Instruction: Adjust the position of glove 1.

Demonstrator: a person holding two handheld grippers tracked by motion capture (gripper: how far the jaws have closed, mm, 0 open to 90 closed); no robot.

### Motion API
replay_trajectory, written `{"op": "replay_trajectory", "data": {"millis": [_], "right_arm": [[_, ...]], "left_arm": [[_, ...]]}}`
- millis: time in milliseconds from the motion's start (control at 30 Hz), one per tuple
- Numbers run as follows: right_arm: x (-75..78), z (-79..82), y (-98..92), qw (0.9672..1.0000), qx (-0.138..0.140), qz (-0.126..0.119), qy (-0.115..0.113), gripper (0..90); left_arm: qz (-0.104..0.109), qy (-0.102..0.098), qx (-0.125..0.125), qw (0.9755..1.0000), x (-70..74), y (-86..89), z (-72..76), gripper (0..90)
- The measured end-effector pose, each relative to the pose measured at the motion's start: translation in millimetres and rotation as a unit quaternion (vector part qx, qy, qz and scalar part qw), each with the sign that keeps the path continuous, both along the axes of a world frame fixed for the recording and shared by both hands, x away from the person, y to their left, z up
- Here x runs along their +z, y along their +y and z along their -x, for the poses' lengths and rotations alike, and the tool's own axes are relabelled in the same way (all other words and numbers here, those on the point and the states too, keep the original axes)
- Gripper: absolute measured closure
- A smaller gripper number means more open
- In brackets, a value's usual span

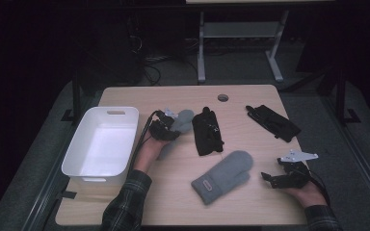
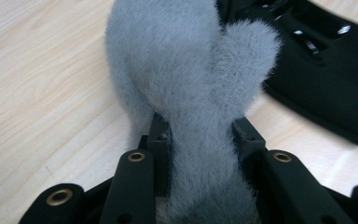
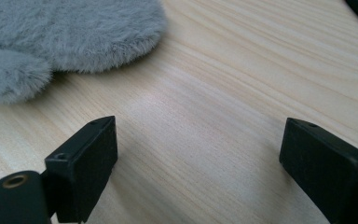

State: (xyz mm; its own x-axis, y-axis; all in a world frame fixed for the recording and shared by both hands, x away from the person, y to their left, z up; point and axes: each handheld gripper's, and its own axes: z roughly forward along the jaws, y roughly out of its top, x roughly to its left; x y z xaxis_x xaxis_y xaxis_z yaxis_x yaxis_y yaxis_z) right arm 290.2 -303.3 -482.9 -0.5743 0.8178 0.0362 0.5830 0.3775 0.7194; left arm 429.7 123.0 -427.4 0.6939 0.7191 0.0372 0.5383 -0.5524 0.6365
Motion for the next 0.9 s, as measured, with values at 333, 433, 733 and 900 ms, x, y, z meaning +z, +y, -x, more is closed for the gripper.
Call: {"op": "replay_trajectory", "data": {"millis": [333,433,733,900], "right_arm": [[0.0,0.0,0.0,1.0000,0.000,0.000,0.000,11.2],[0.0,0.0,0.1,1.0000,0.000,0.000,0.000,11.2],[0.0,0.0,0.0,1.0000,0.000,0.000,0.000,11.3],[0.0,0.0,0.0,1.0000,0.000,0.000,0.000,11.3]], "left_arm": [[0.046,0.024,-0.032,0.9981,21.2,-7.3,16.3,65.9],[0.053,0.025,-0.040,0.9974,26.2,-13.4,23.8,65.9],[0.077,0.037,-0.087,0.9926,39.1,-34.8,44.0,65.8],[0.077,0.036,-0.108,0.9905,44.5,-47.4,56.1,65.8]]}}
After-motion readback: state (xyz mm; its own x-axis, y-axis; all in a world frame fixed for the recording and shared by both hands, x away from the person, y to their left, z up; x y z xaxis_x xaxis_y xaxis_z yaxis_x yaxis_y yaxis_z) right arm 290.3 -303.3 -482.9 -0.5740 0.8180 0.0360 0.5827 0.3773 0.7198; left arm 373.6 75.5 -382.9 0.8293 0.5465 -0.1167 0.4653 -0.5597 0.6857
